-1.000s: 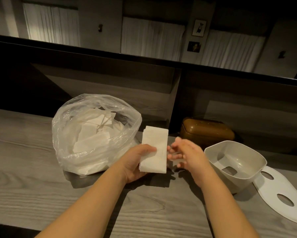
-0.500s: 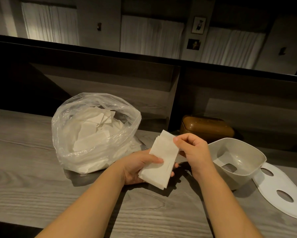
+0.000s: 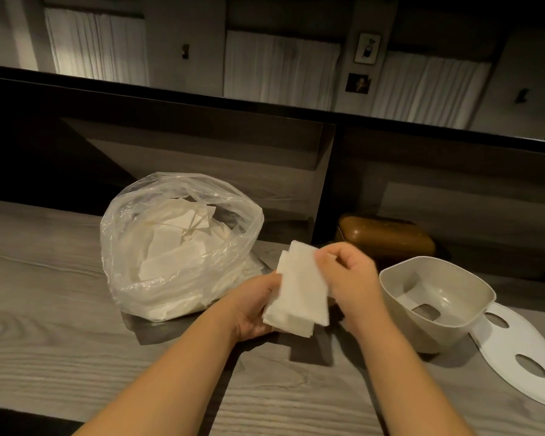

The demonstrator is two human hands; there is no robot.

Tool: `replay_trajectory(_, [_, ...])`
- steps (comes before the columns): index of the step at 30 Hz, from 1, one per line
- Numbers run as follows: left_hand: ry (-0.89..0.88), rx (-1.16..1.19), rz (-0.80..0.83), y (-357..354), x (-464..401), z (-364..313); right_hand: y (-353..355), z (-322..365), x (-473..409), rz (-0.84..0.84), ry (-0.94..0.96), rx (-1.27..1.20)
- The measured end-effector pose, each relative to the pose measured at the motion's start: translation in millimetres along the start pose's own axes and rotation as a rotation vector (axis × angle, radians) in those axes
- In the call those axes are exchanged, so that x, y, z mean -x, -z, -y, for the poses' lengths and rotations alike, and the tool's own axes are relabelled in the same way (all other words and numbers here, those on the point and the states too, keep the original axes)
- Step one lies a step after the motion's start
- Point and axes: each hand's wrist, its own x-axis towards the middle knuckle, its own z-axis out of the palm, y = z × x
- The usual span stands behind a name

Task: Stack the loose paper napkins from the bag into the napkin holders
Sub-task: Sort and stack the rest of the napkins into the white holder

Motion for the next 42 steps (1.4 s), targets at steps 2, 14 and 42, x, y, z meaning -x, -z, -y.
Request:
replay_trajectory(2, [0.020, 0.063, -0.007, -2.5, -0.3, -1.6, -11.4, -6.9, -1.2, -0.012, 0.034, 0.146])
replay_trajectory(14, [-0.011, -0.085, -0.011, -0.9, 6.3, -1.7, -5.0, -8.6, -6.7, -0.049, -0.258, -0.153])
replay_trajectory(42, [-0.209, 0.108, -0.291, -39.8, 9.9, -0.4, -11.4, 1.7, -0.8, 0.212, -0.433, -0.117])
